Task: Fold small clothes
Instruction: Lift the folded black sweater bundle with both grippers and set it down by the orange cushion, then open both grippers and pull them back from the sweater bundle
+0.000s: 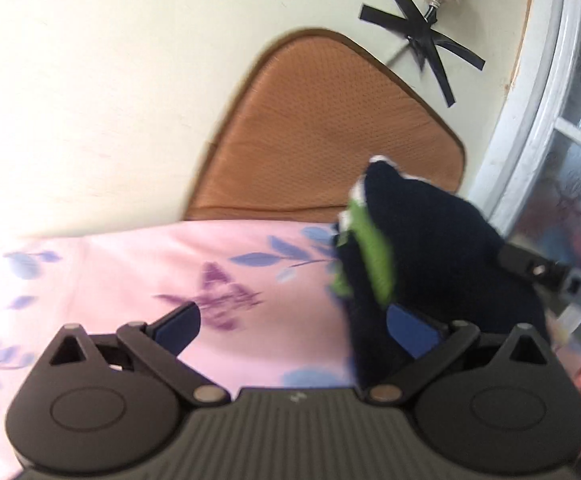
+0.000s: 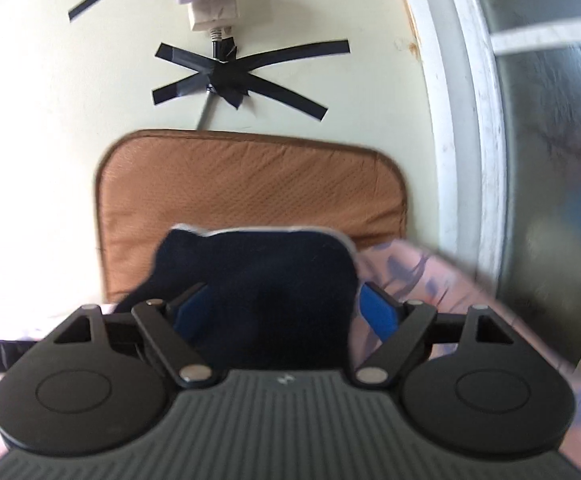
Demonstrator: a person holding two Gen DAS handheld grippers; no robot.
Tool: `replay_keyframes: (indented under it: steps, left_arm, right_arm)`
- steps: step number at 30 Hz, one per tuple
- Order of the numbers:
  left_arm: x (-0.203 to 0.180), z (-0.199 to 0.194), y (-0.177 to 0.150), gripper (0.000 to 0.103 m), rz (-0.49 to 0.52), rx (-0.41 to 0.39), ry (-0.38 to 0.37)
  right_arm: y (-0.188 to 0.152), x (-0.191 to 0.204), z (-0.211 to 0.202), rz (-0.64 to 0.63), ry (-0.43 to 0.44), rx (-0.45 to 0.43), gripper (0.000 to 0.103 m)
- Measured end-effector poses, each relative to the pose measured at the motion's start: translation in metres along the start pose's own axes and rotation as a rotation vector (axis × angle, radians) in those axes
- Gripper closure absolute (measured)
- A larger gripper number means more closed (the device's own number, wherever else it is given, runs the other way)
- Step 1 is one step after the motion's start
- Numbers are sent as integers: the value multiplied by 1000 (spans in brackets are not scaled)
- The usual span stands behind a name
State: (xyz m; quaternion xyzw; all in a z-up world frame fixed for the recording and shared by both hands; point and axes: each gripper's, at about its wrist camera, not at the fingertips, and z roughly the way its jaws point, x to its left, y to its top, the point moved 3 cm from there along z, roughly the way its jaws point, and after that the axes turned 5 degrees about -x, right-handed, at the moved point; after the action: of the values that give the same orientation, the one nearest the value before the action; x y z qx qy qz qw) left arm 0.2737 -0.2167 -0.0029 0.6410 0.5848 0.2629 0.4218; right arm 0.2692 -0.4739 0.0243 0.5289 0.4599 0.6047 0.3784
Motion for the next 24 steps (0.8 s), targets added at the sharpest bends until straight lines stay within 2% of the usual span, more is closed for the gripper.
replay_keyframes:
  steps: [2, 8, 11, 15, 17, 20, 24]
  left_arm:
    - [4, -16, -14, 0, 23, -1, 44]
    - [14, -54, -53, 0, 37, 50, 103]
    - [11, -71, -64, 0, 66, 38, 158]
    - [11, -91, -74, 0, 104, 14, 197]
    - [10, -95, -77, 0, 114, 6, 217]
    - [9, -99, -77, 0, 118, -1, 227]
    - [11, -99, -77, 0, 104, 2, 227]
  right_arm:
    - [-11, 6, -17, 67, 24, 26, 16]
    - [-41, 28, -70, 133, 13, 48, 16]
    - [-60, 38, -92, 158, -8, 63, 15]
    - [-76, 55, -109, 108, -38, 63, 12]
    - [-77, 64, -116, 55, -55, 19, 0]
    - [-78, 76, -117, -30, -70, 10, 0]
    - [-78, 76, -114, -55, -119, 23, 0]
